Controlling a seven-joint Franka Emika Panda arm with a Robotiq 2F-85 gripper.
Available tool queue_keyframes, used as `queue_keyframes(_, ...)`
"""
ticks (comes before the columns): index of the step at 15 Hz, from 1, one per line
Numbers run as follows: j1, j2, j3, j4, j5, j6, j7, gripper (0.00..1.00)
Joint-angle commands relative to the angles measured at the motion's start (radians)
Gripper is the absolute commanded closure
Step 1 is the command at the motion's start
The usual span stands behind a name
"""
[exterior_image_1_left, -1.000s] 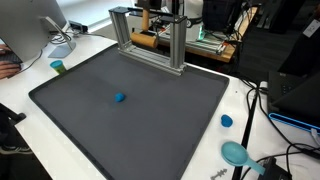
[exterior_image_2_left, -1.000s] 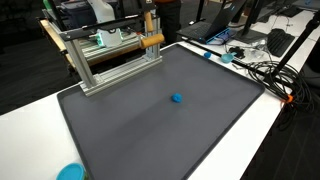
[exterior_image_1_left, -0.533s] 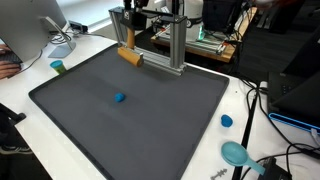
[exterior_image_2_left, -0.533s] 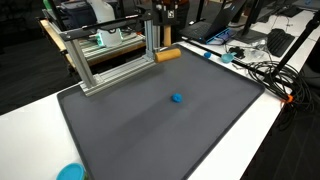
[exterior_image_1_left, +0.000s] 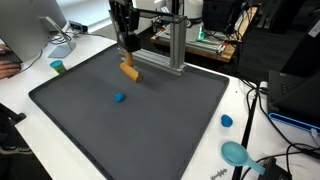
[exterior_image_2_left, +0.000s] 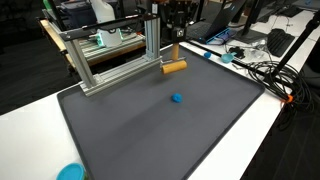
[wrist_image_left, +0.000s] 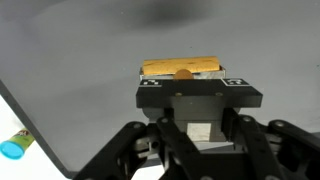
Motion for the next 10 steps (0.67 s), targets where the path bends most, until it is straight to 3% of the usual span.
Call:
queue_keyframes(1, 0.047, -0.002, -0.048, 0.004, 0.005, -0.004, -0.004, 0.54)
queue_keyframes(3, 0.048, -0.003, -0.048, 0.004, 0.006, -0.005, -0.004, 0.54)
queue_keyframes(4, 0.045, -0.009, -0.049, 0.004, 0.003, -0.008, -0.021, 0.79)
queue_keyframes(10, 0.027, 0.013, -0.128, 0.106, 0.07, -0.004, -0.14, 0.79)
